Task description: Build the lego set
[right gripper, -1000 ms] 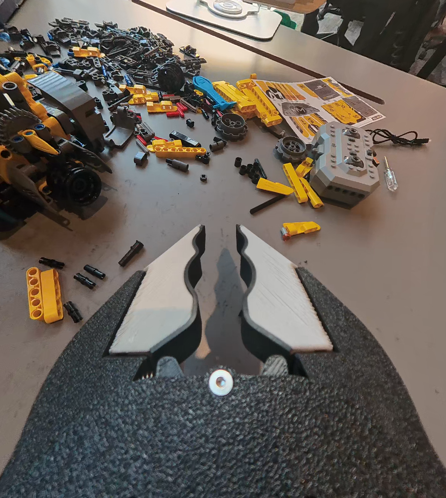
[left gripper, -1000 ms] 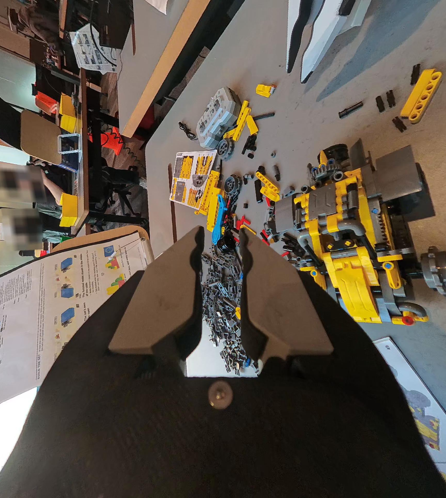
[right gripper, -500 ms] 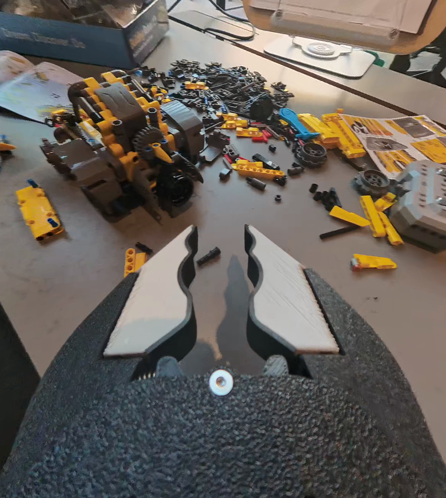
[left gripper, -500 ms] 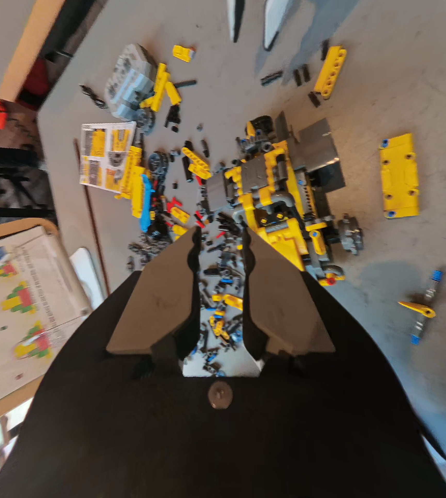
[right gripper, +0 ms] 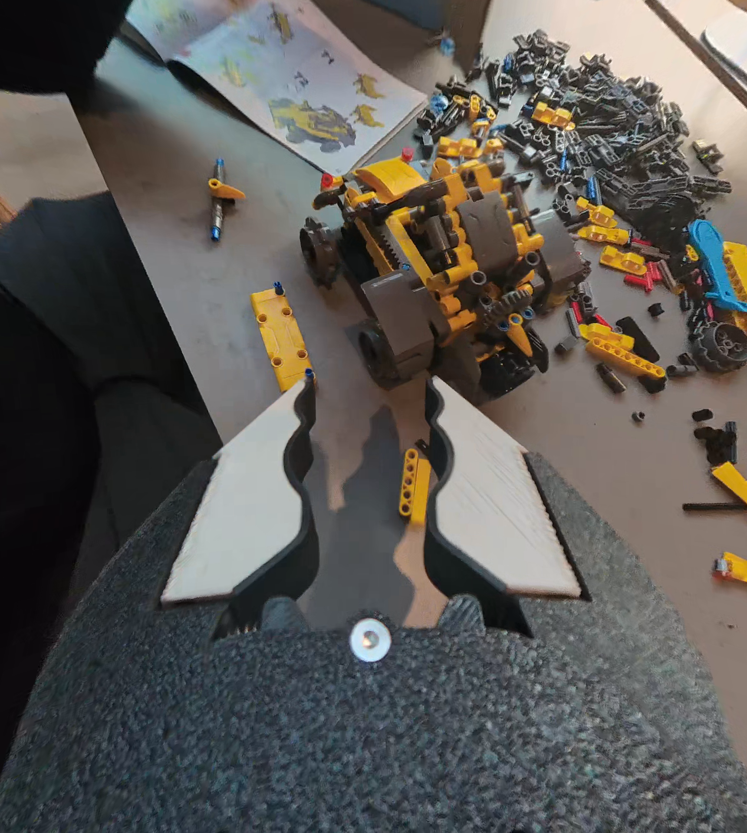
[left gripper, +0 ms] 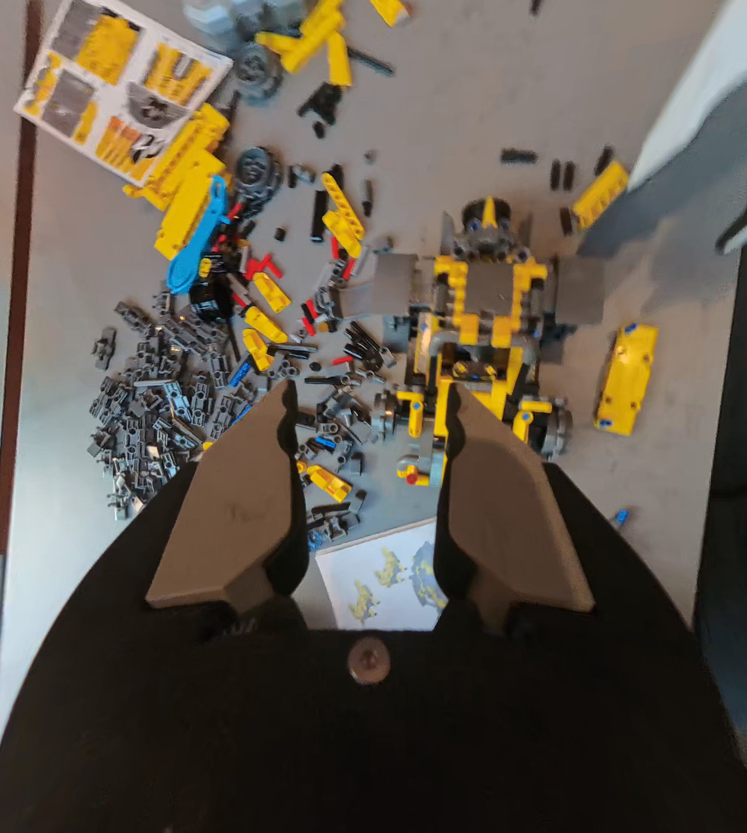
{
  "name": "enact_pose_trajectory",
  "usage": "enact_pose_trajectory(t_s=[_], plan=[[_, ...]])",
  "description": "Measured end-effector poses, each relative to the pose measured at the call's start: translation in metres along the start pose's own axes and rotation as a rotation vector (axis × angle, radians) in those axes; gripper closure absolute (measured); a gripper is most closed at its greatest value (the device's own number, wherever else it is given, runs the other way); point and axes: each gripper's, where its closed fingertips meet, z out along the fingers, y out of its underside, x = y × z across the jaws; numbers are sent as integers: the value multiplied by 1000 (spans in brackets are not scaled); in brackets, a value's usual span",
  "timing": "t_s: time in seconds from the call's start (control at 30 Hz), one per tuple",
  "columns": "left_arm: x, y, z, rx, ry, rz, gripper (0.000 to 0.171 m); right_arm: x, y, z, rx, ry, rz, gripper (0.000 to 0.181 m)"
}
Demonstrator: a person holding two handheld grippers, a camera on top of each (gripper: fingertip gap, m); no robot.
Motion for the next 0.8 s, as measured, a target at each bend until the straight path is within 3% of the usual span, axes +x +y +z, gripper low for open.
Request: enact_pose_trajectory(t_s=[0.13,0.33,0.5,0.63,0.8], plan=[[-31,-19,-18,151,-51,-223,110,17,9,6,-74,123,-17,138],[-46,-29,-36,271,-59,-343,109,43,32,-17,30,176,185,139],[-21,-40,-30,264,52,-323,100,43,50,-26,67,125,334,139],[7,-57,-28,277,122,-254,100,27,49,-27,41,99,257,141],[68,-77,-14,227,252,-119,100,-25,47,-21,-14,-141,159,141]])
